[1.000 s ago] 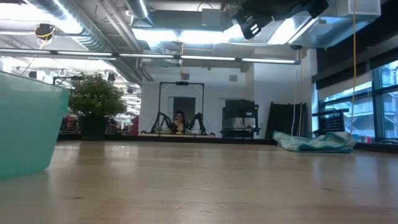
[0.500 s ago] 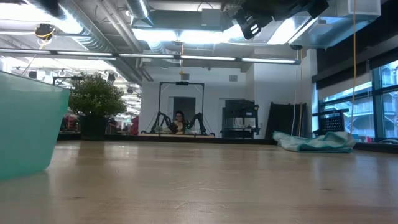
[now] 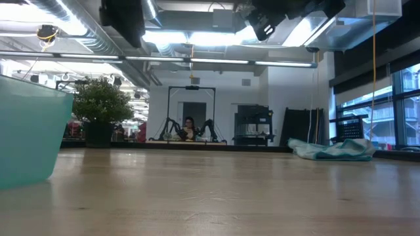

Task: Roll microfiber towels into tight, uniform cylinder then place into a basket
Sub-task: Roll the blue microfiber cloth

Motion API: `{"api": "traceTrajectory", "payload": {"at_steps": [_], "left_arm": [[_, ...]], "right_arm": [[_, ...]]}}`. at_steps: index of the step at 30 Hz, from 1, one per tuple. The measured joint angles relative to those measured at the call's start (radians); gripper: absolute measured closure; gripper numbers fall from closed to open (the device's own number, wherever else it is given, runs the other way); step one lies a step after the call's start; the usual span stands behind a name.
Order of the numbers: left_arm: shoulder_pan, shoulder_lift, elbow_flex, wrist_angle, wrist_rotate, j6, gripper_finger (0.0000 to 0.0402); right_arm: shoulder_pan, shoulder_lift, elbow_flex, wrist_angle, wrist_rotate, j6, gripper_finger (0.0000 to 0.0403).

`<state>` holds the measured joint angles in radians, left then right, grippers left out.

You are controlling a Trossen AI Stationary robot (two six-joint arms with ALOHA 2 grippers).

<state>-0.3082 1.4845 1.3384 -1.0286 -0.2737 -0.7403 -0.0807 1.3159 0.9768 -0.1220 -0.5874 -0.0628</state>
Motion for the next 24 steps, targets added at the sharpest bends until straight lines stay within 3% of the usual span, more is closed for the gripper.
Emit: {"api": "traceTrajectory", "payload": {"at_steps": [4, 6, 10, 18, 24], "left_arm": [[0.041, 0.000, 0.000, 0.000, 0.001, 0.081, 0.0218], [0.067, 0.000, 0.000, 0.000, 0.002, 0.134, 0.0218], [0.136, 0.000, 0.000, 0.001, 0.028, 0.227, 0.0218], [0.253, 0.000, 0.000, 0.043, 0.032, 0.383, 0.0218], [0.308, 0.000, 0.000, 0.053, 0.032, 0.453, 0.0218]], "right_arm": [[0.000, 0.006, 0.000, -0.028, 0.010, 0.025, 0.0359], [-0.011, 0.003, 0.000, -0.062, 0.077, 0.092, 0.0364], [-0.080, -0.027, 0.034, -0.266, 0.246, 0.225, 0.0396], [-0.237, -0.018, 0.097, -0.755, 0.514, 0.523, 0.0398], [-0.331, 0.030, 0.097, -0.884, 0.538, 0.553, 0.0382]]}}
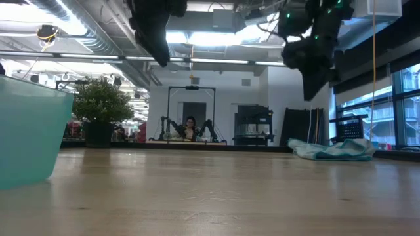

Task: Roll microfiber towels into tight, uniform cylinder then place into a basket
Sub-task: Roll the blue microfiber cloth

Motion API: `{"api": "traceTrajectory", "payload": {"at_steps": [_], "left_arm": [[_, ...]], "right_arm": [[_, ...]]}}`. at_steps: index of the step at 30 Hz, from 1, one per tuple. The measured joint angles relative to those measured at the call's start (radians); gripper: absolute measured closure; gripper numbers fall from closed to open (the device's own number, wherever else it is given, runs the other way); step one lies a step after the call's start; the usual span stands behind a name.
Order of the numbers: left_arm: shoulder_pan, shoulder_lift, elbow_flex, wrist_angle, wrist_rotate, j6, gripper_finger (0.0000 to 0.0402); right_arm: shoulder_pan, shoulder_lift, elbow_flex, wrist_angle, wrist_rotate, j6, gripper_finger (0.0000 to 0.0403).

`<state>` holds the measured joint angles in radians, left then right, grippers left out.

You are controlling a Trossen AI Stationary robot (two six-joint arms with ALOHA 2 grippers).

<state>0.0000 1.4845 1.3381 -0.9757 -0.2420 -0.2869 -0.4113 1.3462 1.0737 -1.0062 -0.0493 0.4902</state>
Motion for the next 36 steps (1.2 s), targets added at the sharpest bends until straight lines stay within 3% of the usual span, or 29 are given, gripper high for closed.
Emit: {"api": "traceTrajectory", "payload": {"at_steps": [13, 23, 36], "left_arm": [[0.020, 0.000, 0.000, -0.003, 0.001, 0.012, 0.0218], [0.020, 0.000, 0.000, -0.003, 0.000, 0.009, 0.0218], [0.019, 0.000, 0.000, -0.003, 0.001, 0.007, 0.0218]], "right_arm": [[-0.165, 0.204, 0.001, 0.001, 0.021, -0.080, 0.0291], [-0.214, 0.404, 0.001, 0.001, 0.022, -0.133, 0.0291], [-0.221, 0.446, 0.001, 0.079, 0.023, -0.136, 0.0292]]}}
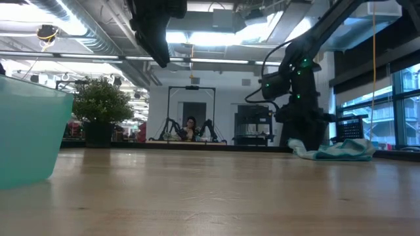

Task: Roll microfiber towels into tight, uniform cylinder then place into a basket
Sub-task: Roll the blue microfiber cloth

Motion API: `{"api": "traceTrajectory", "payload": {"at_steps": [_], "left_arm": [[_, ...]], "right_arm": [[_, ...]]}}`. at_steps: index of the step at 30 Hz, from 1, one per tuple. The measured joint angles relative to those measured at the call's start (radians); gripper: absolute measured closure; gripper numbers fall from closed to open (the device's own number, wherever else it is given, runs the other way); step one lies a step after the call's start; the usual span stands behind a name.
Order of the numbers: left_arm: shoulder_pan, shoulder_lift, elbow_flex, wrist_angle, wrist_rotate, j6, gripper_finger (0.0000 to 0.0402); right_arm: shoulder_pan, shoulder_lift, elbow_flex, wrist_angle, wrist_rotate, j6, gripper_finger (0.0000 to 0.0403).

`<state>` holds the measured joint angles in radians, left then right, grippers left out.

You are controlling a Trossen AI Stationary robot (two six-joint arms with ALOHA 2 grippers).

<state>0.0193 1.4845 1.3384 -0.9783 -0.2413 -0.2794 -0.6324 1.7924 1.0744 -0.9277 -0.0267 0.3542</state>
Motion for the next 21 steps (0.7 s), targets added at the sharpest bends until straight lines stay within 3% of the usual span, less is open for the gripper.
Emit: {"api": "traceTrajectory", "payload": {"at_steps": [17, 21], "left_arm": [[0.000, 0.000, 0.000, 0.000, 0.030, -0.001, 0.0218], [0.000, 0.000, 0.000, 0.000, 0.030, -0.001, 0.0218]], "right_arm": [[-0.019, -0.002, -0.056, 0.042, 0.006, 0.000, 0.0292], [-0.018, -0.004, -0.061, 0.052, 0.006, -0.009, 0.0313]]}}
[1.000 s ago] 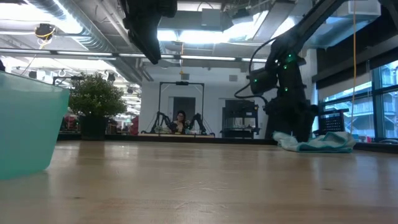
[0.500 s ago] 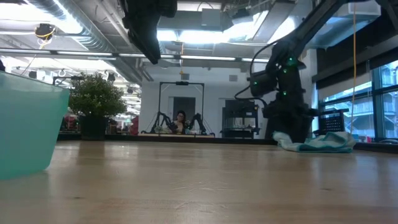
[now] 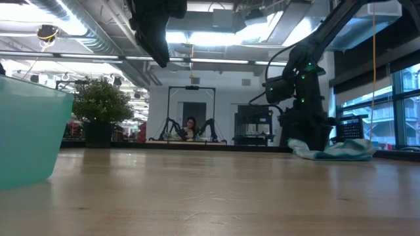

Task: Roll microfiber towels into tight, uniform cylinder then place into a basket
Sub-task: Roll the blue microfiber cloth

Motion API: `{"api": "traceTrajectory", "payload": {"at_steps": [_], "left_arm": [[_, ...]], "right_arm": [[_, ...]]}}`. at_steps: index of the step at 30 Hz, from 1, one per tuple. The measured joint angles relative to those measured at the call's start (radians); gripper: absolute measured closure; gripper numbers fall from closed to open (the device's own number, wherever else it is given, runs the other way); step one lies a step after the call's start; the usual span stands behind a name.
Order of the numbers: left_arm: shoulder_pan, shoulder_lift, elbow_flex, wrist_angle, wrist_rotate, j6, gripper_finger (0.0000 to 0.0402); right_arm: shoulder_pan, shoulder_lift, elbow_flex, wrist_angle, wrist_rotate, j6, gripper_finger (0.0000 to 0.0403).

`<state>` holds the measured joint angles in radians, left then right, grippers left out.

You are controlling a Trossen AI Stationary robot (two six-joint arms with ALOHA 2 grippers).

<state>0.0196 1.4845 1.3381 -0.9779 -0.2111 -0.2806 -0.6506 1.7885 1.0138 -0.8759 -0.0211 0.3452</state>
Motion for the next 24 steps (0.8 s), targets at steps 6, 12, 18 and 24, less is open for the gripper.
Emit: {"api": "traceTrajectory", "payload": {"at_steps": [6, 12, 18, 24], "left_arm": [[0.000, 0.000, 0.000, 0.000, 0.000, 0.000, 0.0218], [0.000, 0.000, 0.000, 0.000, 0.000, 0.001, 0.0218], [0.000, 0.000, 0.000, 0.000, 0.000, 0.001, 0.0218], [0.000, 0.000, 0.000, 0.000, 0.000, 0.000, 0.0218]], "right_arm": [[0.000, 0.000, 0.014, -0.007, -0.001, -0.039, 0.0390], [0.009, 0.001, 0.092, -0.049, -0.010, -0.081, 0.0393], [0.072, -0.001, 0.191, 0.020, -0.094, -0.118, 0.0397], [0.155, 0.002, 0.206, 0.244, -0.257, -0.088, 0.0399]]}}
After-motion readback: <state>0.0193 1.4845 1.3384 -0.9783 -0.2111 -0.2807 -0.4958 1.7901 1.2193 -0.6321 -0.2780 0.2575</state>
